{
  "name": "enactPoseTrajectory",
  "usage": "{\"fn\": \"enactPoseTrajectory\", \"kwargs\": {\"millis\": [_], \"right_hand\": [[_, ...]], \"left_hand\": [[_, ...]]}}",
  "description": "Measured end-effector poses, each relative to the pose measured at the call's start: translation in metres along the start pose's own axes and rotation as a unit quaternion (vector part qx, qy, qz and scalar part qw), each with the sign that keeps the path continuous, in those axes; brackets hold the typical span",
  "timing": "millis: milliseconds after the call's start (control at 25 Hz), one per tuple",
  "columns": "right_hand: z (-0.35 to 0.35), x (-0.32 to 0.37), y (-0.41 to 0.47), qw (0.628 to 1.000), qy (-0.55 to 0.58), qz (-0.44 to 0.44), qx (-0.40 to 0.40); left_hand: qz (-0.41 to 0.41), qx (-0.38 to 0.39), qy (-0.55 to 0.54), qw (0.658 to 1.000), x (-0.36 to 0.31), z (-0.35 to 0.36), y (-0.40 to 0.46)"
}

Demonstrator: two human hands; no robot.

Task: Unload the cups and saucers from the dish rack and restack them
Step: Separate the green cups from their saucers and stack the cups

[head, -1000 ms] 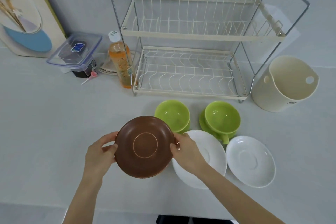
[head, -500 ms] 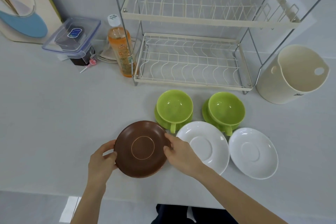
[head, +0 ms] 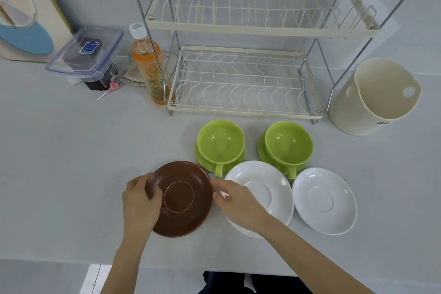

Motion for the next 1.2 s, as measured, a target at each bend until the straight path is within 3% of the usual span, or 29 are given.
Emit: {"fn": "enactPoseTrajectory", "kwargs": {"millis": [200, 400, 680, 840, 1200], "right_hand": [[-0.078, -0.032, -0.010, 0.974, 0.153, 0.046, -0.162], [-0.128, -0.093, -0.030, 0.908, 0.284, 0.150, -0.269], [-0.109, -0.117, -0.023, 0.866, 0.393, 0.253, -0.178], [-0.099, -0.116, -0.013, 0.870, 0.391, 0.274, -0.121], [-0.135, -0.125, -0.002, 0.856, 0.413, 0.242, -0.194]], "left_hand": [[0.047, 0.072, -0.069, 0.994, -0.046, 0.038, -0.018], [-0.074, 0.220, -0.203, 0.951, -0.056, 0.090, -0.047], [-0.167, 0.238, -0.281, 0.915, -0.063, 0.109, -0.062], [-0.196, 0.224, -0.287, 0.910, -0.059, 0.116, -0.062], [-0.227, 0.177, -0.378, 0.880, -0.079, 0.121, -0.056]]}}
Point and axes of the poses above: each hand's wrist, its own y-axis towards the middle knuckle, its own z-axis out of the palm, x = y × z, the point moved 9 cm from there along y, towards the middle knuckle, and after that the axes turned 11 degrees about -x, right-handed, at the moved point
